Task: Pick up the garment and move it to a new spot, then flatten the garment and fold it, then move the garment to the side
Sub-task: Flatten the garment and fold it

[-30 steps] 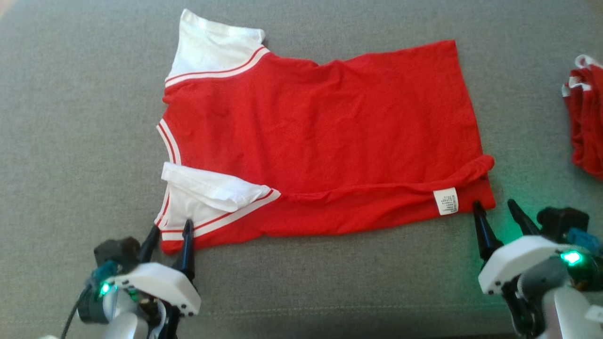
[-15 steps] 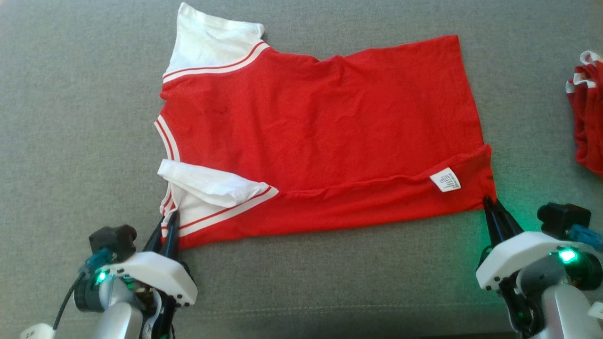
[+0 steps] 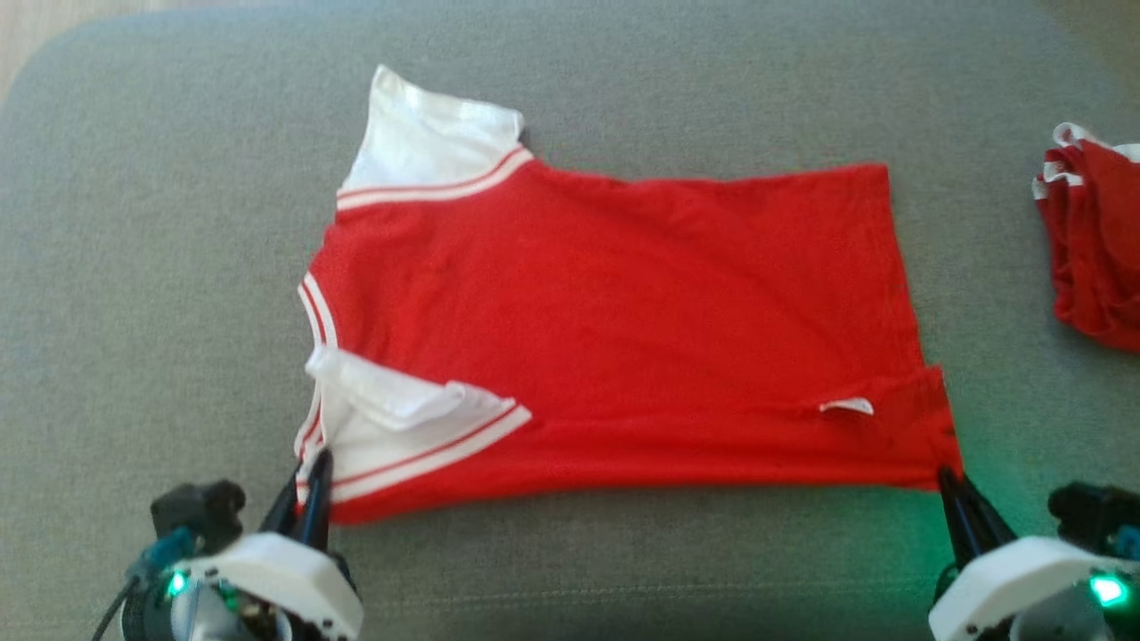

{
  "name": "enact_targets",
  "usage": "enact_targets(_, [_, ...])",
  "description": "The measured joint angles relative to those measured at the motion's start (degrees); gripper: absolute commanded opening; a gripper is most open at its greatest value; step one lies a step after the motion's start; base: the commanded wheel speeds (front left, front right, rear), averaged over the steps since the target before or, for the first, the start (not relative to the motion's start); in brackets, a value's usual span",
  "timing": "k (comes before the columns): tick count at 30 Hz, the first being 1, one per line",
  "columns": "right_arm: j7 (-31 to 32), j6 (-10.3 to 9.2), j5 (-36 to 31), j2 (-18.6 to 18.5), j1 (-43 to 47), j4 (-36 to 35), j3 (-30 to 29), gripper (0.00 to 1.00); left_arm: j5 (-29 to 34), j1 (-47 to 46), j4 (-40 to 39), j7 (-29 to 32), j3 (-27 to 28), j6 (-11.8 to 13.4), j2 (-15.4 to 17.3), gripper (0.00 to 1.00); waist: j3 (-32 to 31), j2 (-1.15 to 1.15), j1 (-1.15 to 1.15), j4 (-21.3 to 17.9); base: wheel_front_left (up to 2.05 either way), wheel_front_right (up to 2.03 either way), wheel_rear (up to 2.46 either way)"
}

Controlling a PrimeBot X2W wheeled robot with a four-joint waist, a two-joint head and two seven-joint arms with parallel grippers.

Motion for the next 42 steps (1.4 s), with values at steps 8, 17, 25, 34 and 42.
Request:
enact_targets(8, [1.0, 0.0, 2.1, 0.1, 2.0, 0.7, 0.4, 1.0, -3.4, 3.4, -0.8, 2.9, 0.0, -0.5, 0.1, 1.0, -1.9, 0.0, 0.0, -0.8, 0.0, 0.0, 0.0])
enact_targets(17, [-5.2, 0.0, 1.4, 0.2, 0.6, -2.8, 0.8, 1.0, 0.0, 3.1, 0.8, -2.5, 0.4, 1.6, 0.5, 1.0, -4.6, 0.0, 0.0, -1.3, 0.0, 0.0, 0.0])
enact_targets(25, [-9.2, 0.0, -1.7, 0.0, -4.1, -4.8, 3.6, 1.0, 3.1, 0.8, -2.5, -8.1, 0.3, 2.9, 0.4, 1.0, -7.9, 0.0, 0.0, -1.7, 0.0, 0.0, 0.0])
enact_targets(34, [-10.0, 0.0, -2.5, -0.1, -5.8, -5.2, 4.2, 1.0, 3.7, -1.8, -4.7, -8.9, -0.1, 3.2, 0.5, 1.0, -8.2, 0.0, 0.0, -1.1, 0.0, 0.0, 0.0])
enact_targets(42, [-10.3, 0.0, -2.5, -0.1, -6.3, -5.5, 4.3, 1.0, 3.7, -4.0, -4.6, -8.7, -0.5, 2.9, 0.7, 1.0, -6.4, 0.0, 0.0, -1.1, 0.0, 0.0, 0.0])
